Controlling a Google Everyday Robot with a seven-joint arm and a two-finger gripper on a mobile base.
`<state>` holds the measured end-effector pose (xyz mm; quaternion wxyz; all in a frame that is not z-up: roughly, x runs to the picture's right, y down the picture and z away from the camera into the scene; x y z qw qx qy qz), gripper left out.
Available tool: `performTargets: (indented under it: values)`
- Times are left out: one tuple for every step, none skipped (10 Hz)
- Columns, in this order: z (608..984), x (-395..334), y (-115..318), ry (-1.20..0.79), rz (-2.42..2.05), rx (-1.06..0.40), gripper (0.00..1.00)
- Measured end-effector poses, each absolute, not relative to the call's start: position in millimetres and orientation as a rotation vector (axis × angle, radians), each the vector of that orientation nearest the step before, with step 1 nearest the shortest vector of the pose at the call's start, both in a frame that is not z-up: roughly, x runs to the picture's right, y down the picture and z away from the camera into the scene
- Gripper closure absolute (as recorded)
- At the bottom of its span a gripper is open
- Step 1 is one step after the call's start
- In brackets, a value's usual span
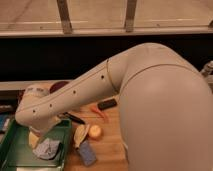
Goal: Place towel in table surface
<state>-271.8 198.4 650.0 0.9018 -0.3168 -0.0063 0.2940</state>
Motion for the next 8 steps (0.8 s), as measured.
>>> performTargets:
  values:
    - [650.1,-273.1,198.9,-0.011,0.598,-0.661,0.20]
    - [653.5,-278.7,203.8,-0.008,0.583,-0.677,0.20]
    - [659.9,-284.4,211.5,-0.002,0.571,-0.695,0.20]
    - [667.7,-288.0,218.5,0.008,0.563,-0.708,0.20]
    - [679.1,-292.6,226.9,0.022,0.548,-0.719,0.20]
    - [682.9,-296.4,230.4,0.029,0.540,-0.727,0.20]
    - [687.8,-298.4,233.5,0.043,0.532,-0.736,0.20]
    - [693.7,-298.8,237.2,0.060,0.529,-0.744,0.20]
